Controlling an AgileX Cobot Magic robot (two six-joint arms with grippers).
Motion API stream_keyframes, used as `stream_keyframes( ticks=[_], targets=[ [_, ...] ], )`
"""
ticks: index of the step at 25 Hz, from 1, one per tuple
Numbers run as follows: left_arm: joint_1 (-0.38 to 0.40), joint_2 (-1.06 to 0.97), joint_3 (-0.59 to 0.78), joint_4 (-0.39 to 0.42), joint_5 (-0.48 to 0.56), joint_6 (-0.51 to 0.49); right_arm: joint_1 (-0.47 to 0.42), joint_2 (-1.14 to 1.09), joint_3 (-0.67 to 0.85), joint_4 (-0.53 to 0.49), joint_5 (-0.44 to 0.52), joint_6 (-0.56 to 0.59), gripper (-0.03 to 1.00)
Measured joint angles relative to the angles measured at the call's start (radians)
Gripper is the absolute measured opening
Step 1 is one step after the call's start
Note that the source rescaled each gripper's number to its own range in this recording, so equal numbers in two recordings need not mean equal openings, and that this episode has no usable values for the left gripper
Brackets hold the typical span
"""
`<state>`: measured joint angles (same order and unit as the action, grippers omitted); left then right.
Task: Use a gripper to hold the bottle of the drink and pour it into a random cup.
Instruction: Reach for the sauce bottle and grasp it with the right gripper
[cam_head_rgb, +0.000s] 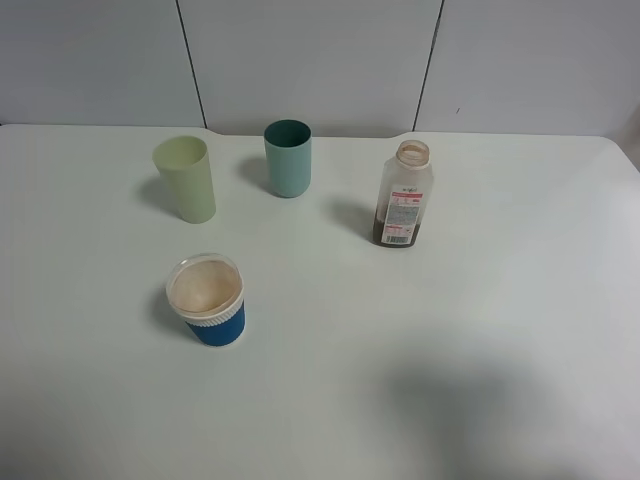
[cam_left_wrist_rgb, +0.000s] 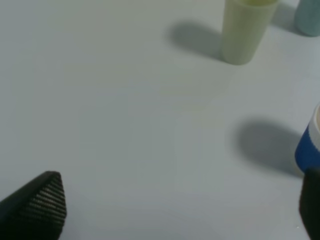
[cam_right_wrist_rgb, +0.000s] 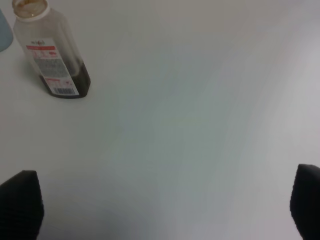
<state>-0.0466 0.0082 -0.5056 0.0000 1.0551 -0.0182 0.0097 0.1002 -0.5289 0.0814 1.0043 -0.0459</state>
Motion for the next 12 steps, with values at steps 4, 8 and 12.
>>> stream_keyframes(
  ticks=[4,8,12],
  targets=[
    [0.0,0.0,0.0,0.0,0.0,0.0,0.0,0.142,-0.046,0.0,-0.107,-0.022,1.0],
    [0.0,0.0,0.0,0.0,0.0,0.0,0.0,0.283,-0.059,0.0,-0.203,-0.041,1.0],
    [0.0,0.0,0.0,0.0,0.0,0.0,0.0,0.404,-0.059,0.0,-0.321,-0.052,1.0]
  ],
)
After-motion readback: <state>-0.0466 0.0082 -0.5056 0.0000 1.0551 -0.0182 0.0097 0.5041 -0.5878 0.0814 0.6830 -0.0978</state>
